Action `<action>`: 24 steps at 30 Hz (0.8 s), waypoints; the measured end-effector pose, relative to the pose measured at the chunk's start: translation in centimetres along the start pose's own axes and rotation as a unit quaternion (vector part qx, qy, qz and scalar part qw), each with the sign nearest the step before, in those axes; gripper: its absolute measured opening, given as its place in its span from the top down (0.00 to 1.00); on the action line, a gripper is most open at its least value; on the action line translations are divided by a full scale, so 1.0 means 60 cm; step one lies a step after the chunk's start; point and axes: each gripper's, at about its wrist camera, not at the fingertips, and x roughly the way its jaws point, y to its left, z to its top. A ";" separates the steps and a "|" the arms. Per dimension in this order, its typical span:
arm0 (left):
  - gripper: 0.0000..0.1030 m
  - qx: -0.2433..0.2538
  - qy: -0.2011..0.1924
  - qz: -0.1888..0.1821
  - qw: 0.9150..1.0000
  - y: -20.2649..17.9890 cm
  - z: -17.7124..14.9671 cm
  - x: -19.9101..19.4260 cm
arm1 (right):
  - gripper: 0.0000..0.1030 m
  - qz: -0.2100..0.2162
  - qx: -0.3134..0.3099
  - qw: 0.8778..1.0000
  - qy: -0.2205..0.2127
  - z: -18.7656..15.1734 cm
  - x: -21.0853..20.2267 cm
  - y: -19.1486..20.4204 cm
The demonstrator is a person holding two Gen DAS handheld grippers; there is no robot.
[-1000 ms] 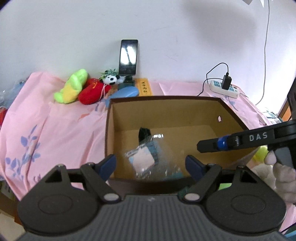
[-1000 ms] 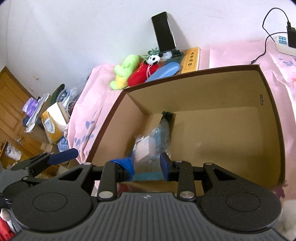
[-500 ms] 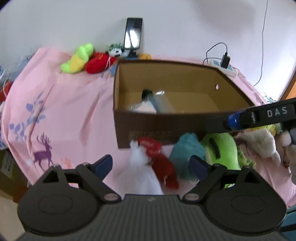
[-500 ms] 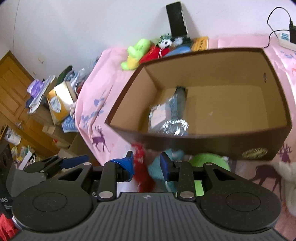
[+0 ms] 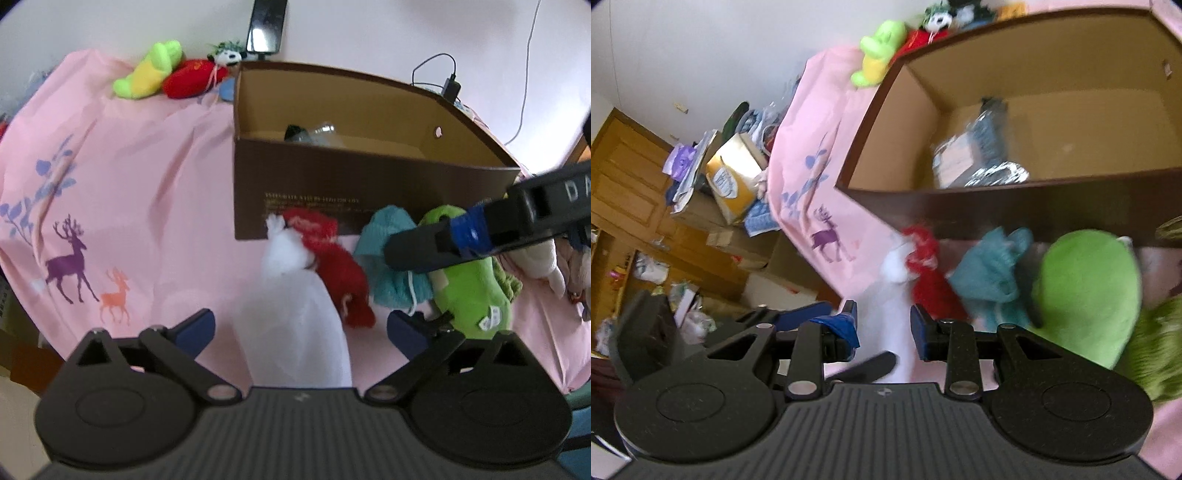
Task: Organize soft objects
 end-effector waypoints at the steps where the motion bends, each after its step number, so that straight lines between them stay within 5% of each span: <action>1: 0.03 0.000 0.004 -0.002 1.000 0.000 -0.003 0.003 | 0.86 0.006 -0.001 1.000 0.007 0.001 0.005 0.004; 7: 0.03 -0.009 0.006 0.014 1.000 0.008 -0.011 0.016 | 0.86 0.014 0.007 0.998 0.060 0.005 0.057 0.008; 18: 0.51 0.003 0.047 -0.004 0.999 0.016 -0.012 0.054 | 0.84 -0.011 0.029 0.994 0.104 0.005 0.098 -0.015; 24: 0.63 0.006 0.038 -0.014 0.999 0.009 -0.016 0.048 | 0.83 -0.002 0.050 0.993 0.105 0.008 0.098 -0.029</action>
